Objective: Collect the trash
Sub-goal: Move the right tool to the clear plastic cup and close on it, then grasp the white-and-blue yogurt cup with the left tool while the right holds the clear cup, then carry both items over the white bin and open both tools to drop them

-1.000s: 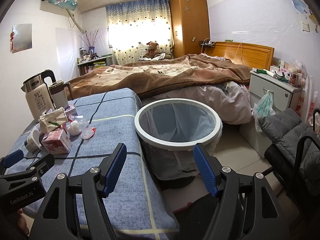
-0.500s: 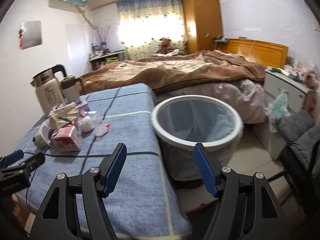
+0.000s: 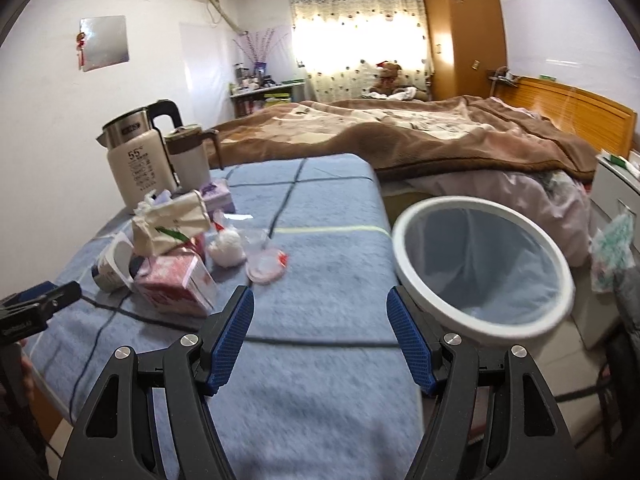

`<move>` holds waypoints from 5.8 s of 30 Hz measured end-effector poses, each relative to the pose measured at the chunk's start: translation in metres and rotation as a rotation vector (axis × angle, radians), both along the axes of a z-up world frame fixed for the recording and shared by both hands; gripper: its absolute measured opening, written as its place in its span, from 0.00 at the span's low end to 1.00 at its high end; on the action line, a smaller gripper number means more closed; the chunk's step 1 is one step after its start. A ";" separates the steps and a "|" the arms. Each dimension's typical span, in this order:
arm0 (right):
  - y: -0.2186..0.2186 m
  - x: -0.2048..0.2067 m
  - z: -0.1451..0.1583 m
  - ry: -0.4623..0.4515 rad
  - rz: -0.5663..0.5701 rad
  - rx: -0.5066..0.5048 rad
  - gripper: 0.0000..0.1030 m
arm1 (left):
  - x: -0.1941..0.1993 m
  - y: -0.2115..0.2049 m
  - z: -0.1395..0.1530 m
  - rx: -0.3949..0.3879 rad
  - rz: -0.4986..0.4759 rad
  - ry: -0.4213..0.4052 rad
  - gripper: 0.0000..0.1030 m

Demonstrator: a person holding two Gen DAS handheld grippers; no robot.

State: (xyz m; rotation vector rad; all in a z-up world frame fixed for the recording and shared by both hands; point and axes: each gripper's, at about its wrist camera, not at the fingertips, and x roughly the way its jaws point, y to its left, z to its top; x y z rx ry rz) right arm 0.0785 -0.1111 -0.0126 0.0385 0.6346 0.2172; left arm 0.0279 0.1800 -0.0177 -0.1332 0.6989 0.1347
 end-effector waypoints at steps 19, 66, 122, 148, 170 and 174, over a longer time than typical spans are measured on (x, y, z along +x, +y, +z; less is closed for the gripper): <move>0.046 0.094 -0.025 0.166 0.188 0.009 0.60 | 0.066 0.036 -0.023 0.114 -0.223 0.096 0.96; 0.069 0.127 -0.048 0.210 0.225 0.009 0.30 | 0.101 0.059 -0.027 -0.065 -0.308 0.101 0.84; -0.071 0.066 0.033 0.033 0.019 0.136 0.29 | 0.096 -0.133 0.047 -0.089 -0.486 -0.034 0.59; -0.197 0.095 -0.018 0.159 -0.220 0.081 0.29 | 0.151 -0.293 0.008 -0.099 -0.741 0.121 0.59; -0.204 0.089 -0.019 0.169 -0.260 0.070 0.56 | 0.147 -0.289 0.014 -0.098 -0.716 0.104 0.71; -0.198 0.083 -0.011 0.145 -0.257 0.076 0.56 | 0.140 -0.279 0.019 -0.104 -0.702 0.086 0.71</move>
